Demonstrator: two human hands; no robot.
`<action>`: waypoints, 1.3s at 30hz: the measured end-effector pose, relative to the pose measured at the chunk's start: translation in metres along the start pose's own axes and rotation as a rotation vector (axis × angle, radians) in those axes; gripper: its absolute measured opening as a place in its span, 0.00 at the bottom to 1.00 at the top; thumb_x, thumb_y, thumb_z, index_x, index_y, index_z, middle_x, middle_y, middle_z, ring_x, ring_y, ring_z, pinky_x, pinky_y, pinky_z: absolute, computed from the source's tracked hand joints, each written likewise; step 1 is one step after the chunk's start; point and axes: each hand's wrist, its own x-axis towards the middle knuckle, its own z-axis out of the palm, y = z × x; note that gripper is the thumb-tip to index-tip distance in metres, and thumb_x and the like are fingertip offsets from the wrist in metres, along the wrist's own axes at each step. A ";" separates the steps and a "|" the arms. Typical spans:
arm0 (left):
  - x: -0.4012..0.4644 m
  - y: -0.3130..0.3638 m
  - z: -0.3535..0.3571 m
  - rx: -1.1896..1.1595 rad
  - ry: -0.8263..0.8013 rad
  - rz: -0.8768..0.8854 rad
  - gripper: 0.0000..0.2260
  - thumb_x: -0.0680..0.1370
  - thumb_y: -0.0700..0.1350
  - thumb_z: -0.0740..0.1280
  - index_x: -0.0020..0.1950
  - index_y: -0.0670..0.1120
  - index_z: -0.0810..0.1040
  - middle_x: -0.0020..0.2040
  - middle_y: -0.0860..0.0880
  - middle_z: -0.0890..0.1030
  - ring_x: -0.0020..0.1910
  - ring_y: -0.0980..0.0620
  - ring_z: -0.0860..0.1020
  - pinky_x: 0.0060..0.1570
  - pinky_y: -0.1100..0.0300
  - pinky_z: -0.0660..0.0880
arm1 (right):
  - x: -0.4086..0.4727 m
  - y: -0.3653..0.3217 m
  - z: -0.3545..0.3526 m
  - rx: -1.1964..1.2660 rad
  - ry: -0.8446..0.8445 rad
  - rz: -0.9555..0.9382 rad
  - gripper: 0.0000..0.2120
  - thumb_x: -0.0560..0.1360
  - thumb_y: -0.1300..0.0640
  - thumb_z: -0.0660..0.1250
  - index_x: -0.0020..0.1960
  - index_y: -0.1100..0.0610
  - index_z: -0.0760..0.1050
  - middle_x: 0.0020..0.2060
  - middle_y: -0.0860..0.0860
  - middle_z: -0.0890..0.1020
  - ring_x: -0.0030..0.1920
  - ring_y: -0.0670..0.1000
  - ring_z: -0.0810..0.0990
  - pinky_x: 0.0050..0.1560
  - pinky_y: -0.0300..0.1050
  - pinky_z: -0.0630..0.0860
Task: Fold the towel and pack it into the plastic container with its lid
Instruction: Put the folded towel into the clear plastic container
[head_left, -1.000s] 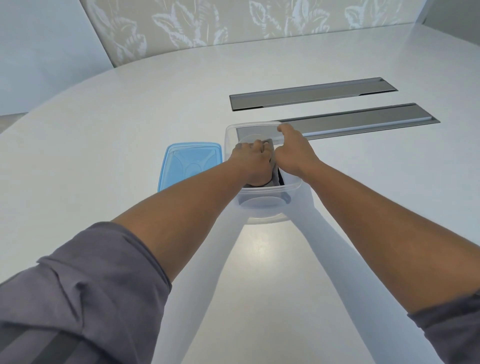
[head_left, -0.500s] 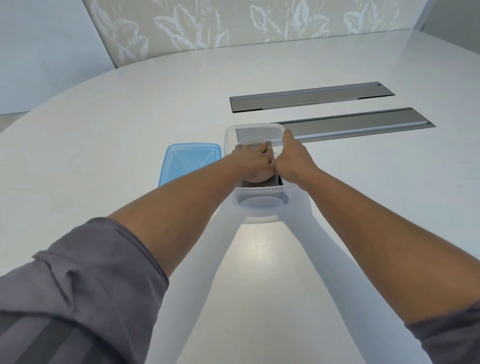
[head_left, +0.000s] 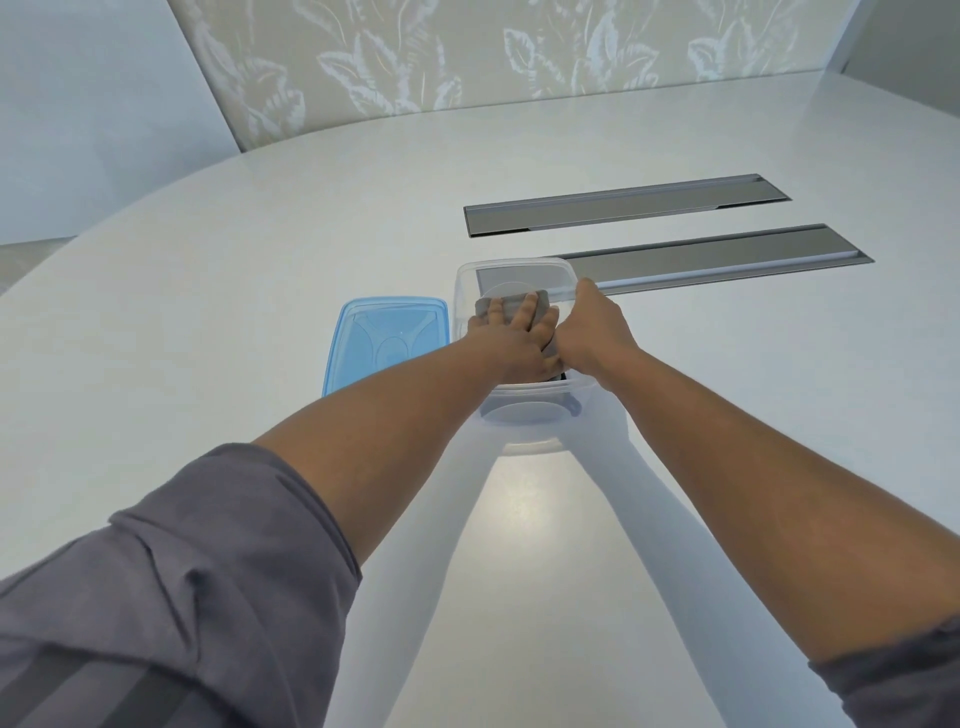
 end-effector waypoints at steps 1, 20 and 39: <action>-0.001 -0.001 -0.002 0.006 0.010 0.005 0.37 0.81 0.70 0.49 0.84 0.57 0.39 0.84 0.51 0.39 0.81 0.33 0.41 0.77 0.36 0.47 | 0.000 0.000 0.000 -0.022 -0.001 -0.005 0.21 0.76 0.64 0.64 0.68 0.60 0.66 0.56 0.59 0.80 0.51 0.59 0.78 0.48 0.53 0.78; -0.060 -0.076 -0.034 -0.277 0.339 -0.450 0.06 0.75 0.39 0.61 0.52 0.44 0.72 0.49 0.46 0.77 0.47 0.42 0.77 0.44 0.54 0.69 | 0.006 0.003 0.004 -0.124 0.014 -0.050 0.20 0.78 0.60 0.65 0.69 0.59 0.65 0.56 0.58 0.80 0.50 0.59 0.78 0.47 0.52 0.75; -0.048 -0.089 0.020 -0.496 0.157 -0.376 0.08 0.75 0.49 0.67 0.45 0.45 0.73 0.38 0.49 0.76 0.35 0.51 0.72 0.39 0.56 0.69 | 0.010 0.006 0.007 -0.102 0.013 -0.032 0.20 0.78 0.60 0.65 0.68 0.59 0.66 0.57 0.57 0.80 0.53 0.60 0.79 0.50 0.53 0.78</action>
